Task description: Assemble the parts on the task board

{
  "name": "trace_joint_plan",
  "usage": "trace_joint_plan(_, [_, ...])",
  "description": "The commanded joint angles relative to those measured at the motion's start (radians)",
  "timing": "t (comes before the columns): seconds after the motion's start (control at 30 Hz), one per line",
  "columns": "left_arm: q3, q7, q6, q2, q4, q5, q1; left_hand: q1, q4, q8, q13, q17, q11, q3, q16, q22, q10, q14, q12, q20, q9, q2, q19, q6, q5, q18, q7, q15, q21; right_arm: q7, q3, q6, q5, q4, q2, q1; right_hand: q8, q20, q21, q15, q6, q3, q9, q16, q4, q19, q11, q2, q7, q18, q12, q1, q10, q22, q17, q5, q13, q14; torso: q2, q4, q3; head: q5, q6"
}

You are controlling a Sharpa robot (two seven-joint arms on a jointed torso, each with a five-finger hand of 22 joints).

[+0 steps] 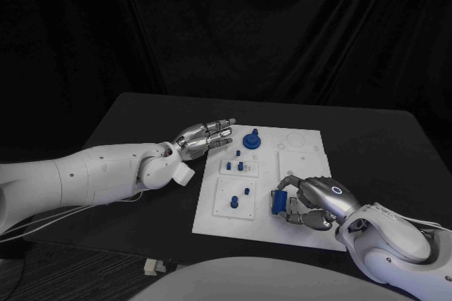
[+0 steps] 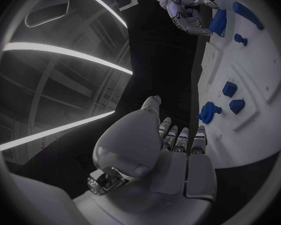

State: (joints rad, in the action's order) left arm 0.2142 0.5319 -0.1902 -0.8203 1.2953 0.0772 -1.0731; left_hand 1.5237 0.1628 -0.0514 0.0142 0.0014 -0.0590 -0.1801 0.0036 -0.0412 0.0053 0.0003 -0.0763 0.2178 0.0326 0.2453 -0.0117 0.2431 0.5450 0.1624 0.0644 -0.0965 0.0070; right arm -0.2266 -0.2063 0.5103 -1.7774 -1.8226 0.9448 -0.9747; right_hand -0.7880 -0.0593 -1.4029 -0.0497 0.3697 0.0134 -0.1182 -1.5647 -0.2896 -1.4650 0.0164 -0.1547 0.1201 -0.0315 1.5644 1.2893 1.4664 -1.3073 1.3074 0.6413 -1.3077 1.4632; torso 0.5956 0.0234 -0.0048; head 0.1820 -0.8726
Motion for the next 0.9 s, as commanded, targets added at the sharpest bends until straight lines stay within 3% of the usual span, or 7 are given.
trace_joint_plan(0.03, [-0.001,0.008,-0.015,0.002,0.001,-0.005,0.002,0.006,-0.006,-0.003,0.001,-0.001,-0.006,0.001,-0.004,-0.001,-0.002,0.000,-0.006,0.009,0.002,0.003,-0.001,-0.001,0.007,0.018,0.008,-0.003,0.004,-0.034,0.000,-0.008,-0.014,0.001,-0.003,0.003,-0.006,-0.004,0.007,0.003,0.004,-0.003,0.000,-0.002,-0.002,-0.020,0.002,0.001,-0.001,-0.014,0.006,-0.002,0.104,-0.204,0.254,-0.001,-0.263,0.105,0.000,0.0003,-0.0002,0.002,0.000])
trace_joint_plan(0.37, [-0.001,0.003,-0.019,0.002,0.001,-0.005,0.004,0.005,-0.008,-0.004,0.001,-0.001,-0.006,0.003,-0.004,-0.001,-0.002,0.000,-0.006,0.009,0.002,0.004,-0.001,-0.001,0.007,0.019,0.010,-0.002,0.004,-0.053,0.000,-0.025,-0.025,0.005,-0.012,0.004,-0.018,-0.005,0.022,0.005,-0.026,0.006,0.003,0.002,-0.003,-0.012,0.004,-0.015,0.002,-0.017,0.006,0.002,0.104,-0.199,0.243,-0.063,-0.263,0.102,0.000,-0.0009,-0.0001,0.003,0.000])
trace_joint_plan(0.4, [-0.001,0.003,-0.019,0.002,0.001,-0.005,0.004,0.005,-0.008,-0.004,0.001,-0.001,-0.006,0.003,-0.004,-0.001,-0.002,0.000,-0.006,0.009,0.002,0.004,-0.001,-0.001,0.007,0.019,0.010,-0.002,0.004,-0.055,0.000,-0.027,-0.027,0.004,-0.012,0.004,-0.020,-0.006,0.024,0.006,-0.037,0.010,0.004,0.003,-0.003,-0.011,0.005,-0.020,0.003,-0.017,0.006,0.001,0.104,-0.199,0.242,-0.086,-0.263,0.102,0.000,-0.0009,-0.0002,0.003,0.000])
trace_joint_plan(0.5, [-0.001,0.002,-0.020,0.002,0.001,-0.005,0.005,0.005,-0.009,-0.004,0.001,-0.001,-0.006,0.003,-0.004,-0.001,-0.002,0.000,-0.006,0.009,0.002,0.004,-0.001,0.001,0.007,0.019,0.011,-0.003,0.004,-0.061,0.000,-0.032,-0.033,0.002,-0.012,0.005,-0.032,-0.008,0.032,0.008,-0.083,0.040,0.006,0.006,-0.008,-0.007,0.009,-0.052,0.006,-0.019,0.006,-0.012,0.104,-0.196,0.236,-0.245,-0.263,0.100,0.000,-0.0003,-0.0003,0.002,0.000])
trace_joint_plan(0.57, [-0.001,0.001,-0.021,0.002,0.001,-0.005,0.005,0.005,-0.009,-0.005,0.001,-0.001,-0.006,0.004,-0.004,-0.001,-0.002,0.000,-0.006,0.009,0.002,0.005,-0.001,0.002,0.007,0.019,0.013,-0.003,0.004,-0.067,0.000,-0.036,-0.036,0.000,-0.012,0.006,-0.043,-0.009,0.035,0.010,-0.099,0.052,0.006,0.006,-0.009,-0.006,0.010,-0.068,0.008,-0.020,0.006,-0.018,0.104,-0.195,0.234,-0.292,-0.263,0.100,-0.001,-0.0008,-0.0001,0.001,0.000])
trace_joint_plan(0.77, [-0.001,0.000,-0.023,0.003,0.000,-0.005,0.006,0.004,-0.010,-0.006,0.001,-0.001,-0.006,0.004,-0.004,-0.001,-0.002,0.000,-0.006,0.009,0.002,0.005,-0.001,0.004,0.007,0.019,0.015,-0.003,0.004,-0.075,0.000,-0.040,-0.042,-0.001,-0.010,0.006,-0.049,-0.010,0.038,0.010,-0.105,0.054,0.006,0.007,-0.009,-0.005,0.010,-0.071,0.009,-0.020,0.006,-0.017,0.104,-0.194,0.232,-0.300,-0.263,0.099,-0.001,-0.0007,-0.0002,0.001,0.000])
trace_joint_plan(0.9, [-0.001,-0.001,-0.023,0.002,0.000,-0.005,0.007,0.003,-0.011,-0.007,0.001,-0.001,-0.007,0.005,-0.004,-0.001,-0.002,0.000,-0.006,0.010,0.003,0.005,-0.001,0.009,0.007,0.019,0.019,-0.003,0.004,-0.079,0.000,-0.040,-0.044,-0.001,-0.010,0.007,-0.070,-0.012,0.038,0.012,-0.106,0.043,0.003,0.007,-0.008,-0.005,0.012,-0.057,0.010,-0.020,0.006,-0.007,0.104,-0.195,0.232,-0.271,-0.263,0.099,-0.001,0.0000,-0.0004,0.001,0.000])
